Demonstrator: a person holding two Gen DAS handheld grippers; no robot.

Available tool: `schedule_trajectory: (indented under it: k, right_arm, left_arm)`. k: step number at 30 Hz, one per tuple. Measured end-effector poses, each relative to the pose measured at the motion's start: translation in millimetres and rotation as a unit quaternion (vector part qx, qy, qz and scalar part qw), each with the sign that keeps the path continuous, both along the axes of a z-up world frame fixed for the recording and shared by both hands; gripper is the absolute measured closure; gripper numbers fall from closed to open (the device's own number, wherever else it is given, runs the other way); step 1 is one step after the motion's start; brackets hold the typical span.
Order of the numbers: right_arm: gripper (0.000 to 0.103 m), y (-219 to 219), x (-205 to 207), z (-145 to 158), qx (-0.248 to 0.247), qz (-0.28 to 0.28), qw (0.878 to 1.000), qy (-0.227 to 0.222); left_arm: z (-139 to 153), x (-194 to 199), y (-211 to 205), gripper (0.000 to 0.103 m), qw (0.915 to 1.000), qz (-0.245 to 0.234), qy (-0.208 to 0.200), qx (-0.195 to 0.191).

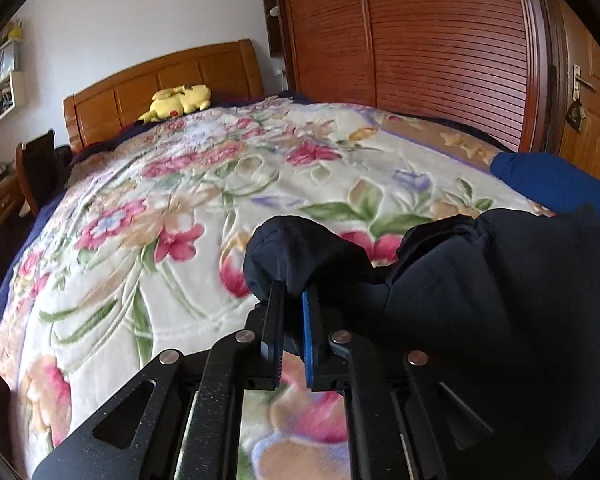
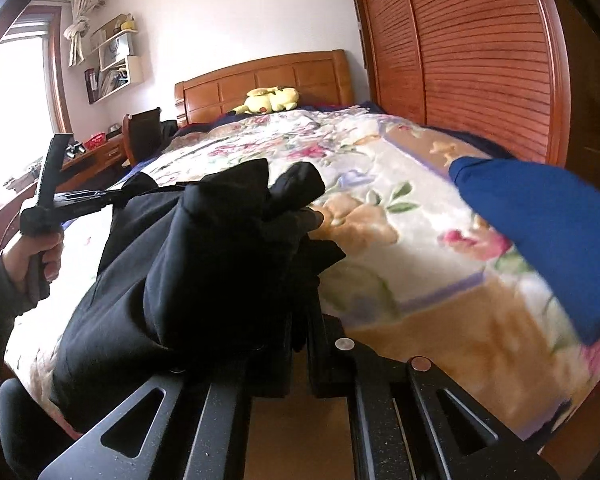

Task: Fold large clothes

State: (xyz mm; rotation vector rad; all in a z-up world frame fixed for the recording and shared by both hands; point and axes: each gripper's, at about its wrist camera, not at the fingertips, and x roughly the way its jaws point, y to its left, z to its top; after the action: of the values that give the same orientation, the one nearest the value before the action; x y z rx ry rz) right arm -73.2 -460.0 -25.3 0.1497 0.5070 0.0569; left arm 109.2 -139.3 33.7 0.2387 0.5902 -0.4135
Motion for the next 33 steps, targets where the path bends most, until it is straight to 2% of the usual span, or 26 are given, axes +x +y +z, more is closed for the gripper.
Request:
schedule_trajectory:
  k: [4,8,16,22,29,33]
  right_arm:
    - [0.098,-11,1,8,-0.019,-0.003,1.0,-0.003]
    - [0.098,-28,-3,25,-0.041,-0.013,0.999,-0.013]
    - [0.098,-77,-21,66,-0.095,-0.05,0.994,-0.036]
    - [0.098,-131,-44,87,-0.124,-0.105,0.986,-0.038]
    - [0.098,-181,-81,92,-0.129,-0.178,0.975,-0.028]
    - [0.098,-196,-112,86,-0.131,-0.213,0.968,-0.022]
  left_arm:
    - [14,2,-23,0.095,0.9999,-0.007,-0.011,-0.008]
    - [33,7,-64,0.095,0.9994,-0.019,-0.03,-0.006]
    - [89,20,-168,0.096,0.9956,-0.06,-0.071,-0.013]
    - [128,27,-263,0.096,0.9896,-0.105,-0.094,-0.028]
    - [145,18,-367,0.096,0.9796,-0.162,-0.109,-0.047]
    - [138,18,-409,0.095,0.977,-0.185,-0.09,-0.058]
